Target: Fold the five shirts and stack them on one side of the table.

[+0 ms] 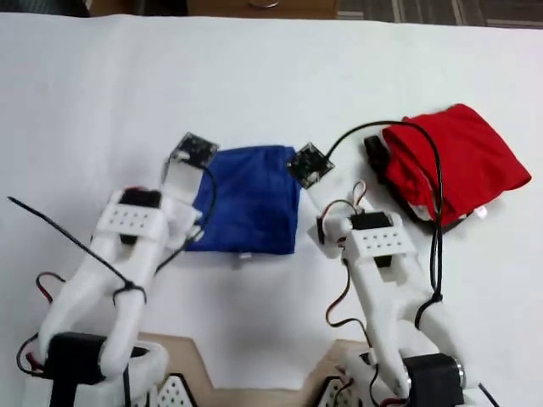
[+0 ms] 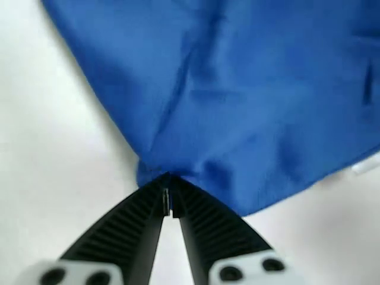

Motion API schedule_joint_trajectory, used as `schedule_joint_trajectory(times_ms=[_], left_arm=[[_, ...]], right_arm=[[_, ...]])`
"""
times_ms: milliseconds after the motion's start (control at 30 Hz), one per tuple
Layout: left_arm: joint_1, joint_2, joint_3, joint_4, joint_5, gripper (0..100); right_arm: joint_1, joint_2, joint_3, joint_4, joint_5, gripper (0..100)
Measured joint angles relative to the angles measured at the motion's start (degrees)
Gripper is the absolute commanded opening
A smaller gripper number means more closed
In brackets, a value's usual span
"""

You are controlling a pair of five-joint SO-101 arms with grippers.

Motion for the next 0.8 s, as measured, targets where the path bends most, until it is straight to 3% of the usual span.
schedule_joint_trajectory(times_ms=[200, 333, 567, 800], left_arm=[[0.0, 0.53, -9.85, 8.26, 0.0, 2], [0.0, 0.79, -10.81, 9.49, 0.0, 2], [0.09, 0.88, -1.49, 2.29, 0.97, 2], [0.09, 0.97, 4.04, -2.64, 1.14, 2]], right_arm=[[0.0, 0.09, -0.09, 0.0, 0.0, 2.5], [0.0, 0.26, -2.64, 0.0, 0.0, 2.4], [-5.19, 2.55, -13.8, 4.57, 0.0, 2.4], [-9.85, 18.46, -26.02, 5.71, 0.0, 2.4]])
